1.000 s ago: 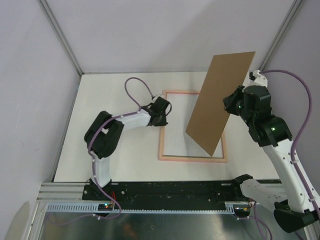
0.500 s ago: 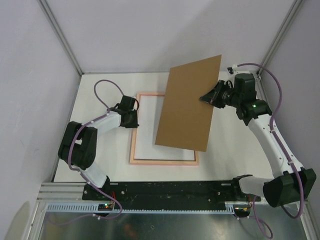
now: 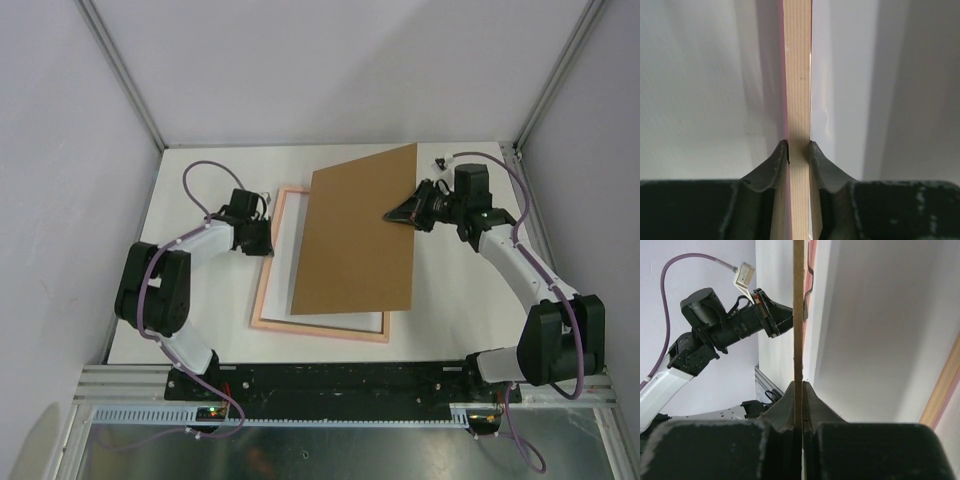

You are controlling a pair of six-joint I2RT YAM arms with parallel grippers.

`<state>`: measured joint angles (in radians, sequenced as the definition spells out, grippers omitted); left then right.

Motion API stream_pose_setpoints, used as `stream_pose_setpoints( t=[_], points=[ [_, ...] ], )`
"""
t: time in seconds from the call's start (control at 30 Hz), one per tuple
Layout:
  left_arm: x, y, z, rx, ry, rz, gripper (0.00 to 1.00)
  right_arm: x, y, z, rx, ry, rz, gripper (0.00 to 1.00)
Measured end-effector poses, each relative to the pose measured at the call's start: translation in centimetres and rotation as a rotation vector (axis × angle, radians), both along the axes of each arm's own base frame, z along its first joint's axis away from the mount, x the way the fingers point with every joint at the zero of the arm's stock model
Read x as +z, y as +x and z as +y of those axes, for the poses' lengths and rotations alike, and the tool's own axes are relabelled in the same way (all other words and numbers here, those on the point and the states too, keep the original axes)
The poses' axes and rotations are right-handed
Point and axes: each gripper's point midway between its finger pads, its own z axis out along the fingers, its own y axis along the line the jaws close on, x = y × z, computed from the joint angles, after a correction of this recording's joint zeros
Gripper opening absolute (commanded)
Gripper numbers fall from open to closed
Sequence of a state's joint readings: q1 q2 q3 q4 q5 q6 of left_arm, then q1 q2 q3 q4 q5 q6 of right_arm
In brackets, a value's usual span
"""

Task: Put the photo into the frame

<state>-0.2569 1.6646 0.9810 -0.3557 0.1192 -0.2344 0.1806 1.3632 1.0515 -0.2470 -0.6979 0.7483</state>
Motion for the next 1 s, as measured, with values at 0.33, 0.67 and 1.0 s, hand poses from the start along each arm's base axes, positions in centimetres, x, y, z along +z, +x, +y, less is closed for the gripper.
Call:
stream_pose_setpoints(
  t=[0.33,0.67,1.0],
  points=[
    [0.8,0.3,0.1,0.022,-0.054,0.008,0.51,0.3,0.3,0.4,0.021,0.028,-0.027,0.00],
    [9.2,2.9,1.0,0.099,-0.273,-0.127,0.70,1.6,0.1,0.9,0.061,0.079,-0.056,0.00],
    [15.6,2.4,-1.7,-0.026,-0.640,-0.130,0.85,4.7,-0.3,1.9,0.137,0.185,-0.127,0.00]
  ],
)
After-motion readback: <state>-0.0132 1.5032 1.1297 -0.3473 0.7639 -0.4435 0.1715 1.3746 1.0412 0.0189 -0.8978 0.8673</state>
